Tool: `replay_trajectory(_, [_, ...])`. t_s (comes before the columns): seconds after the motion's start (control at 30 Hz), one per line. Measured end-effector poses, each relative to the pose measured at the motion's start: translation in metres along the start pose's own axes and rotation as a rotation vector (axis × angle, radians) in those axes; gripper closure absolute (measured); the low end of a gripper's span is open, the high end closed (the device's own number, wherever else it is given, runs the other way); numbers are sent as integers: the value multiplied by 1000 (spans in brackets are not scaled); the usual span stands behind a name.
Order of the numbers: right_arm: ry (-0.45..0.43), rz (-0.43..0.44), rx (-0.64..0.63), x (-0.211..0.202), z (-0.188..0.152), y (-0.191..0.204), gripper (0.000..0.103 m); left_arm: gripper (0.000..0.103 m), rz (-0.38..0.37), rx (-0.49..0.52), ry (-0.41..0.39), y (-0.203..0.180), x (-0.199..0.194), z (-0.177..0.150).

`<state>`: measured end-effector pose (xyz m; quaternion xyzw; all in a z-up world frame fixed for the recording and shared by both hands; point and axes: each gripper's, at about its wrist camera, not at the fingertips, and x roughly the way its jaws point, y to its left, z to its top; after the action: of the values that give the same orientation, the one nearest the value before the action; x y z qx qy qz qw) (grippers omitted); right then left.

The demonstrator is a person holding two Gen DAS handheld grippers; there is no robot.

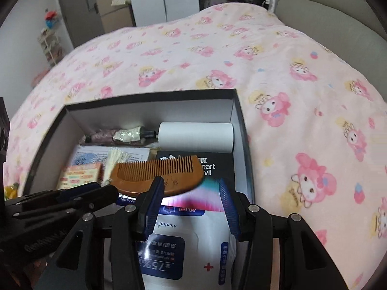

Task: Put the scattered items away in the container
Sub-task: 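Lower the comb into the black box and open the left gripper, then withdraw the left gripper and move it to the black square frame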

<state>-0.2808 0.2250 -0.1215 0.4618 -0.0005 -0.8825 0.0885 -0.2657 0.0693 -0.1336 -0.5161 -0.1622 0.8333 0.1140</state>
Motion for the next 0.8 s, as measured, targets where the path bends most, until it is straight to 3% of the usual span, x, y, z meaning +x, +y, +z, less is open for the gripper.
replay_trajectory(0.5, [-185,58,89,-118,-36,22,59,70,-78,186,-182,-36,-130,-50])
replay_trajectory(0.8, [-248,119,82,-175,-84,60,59,67,-62,209,-211,-20,-191,-102])
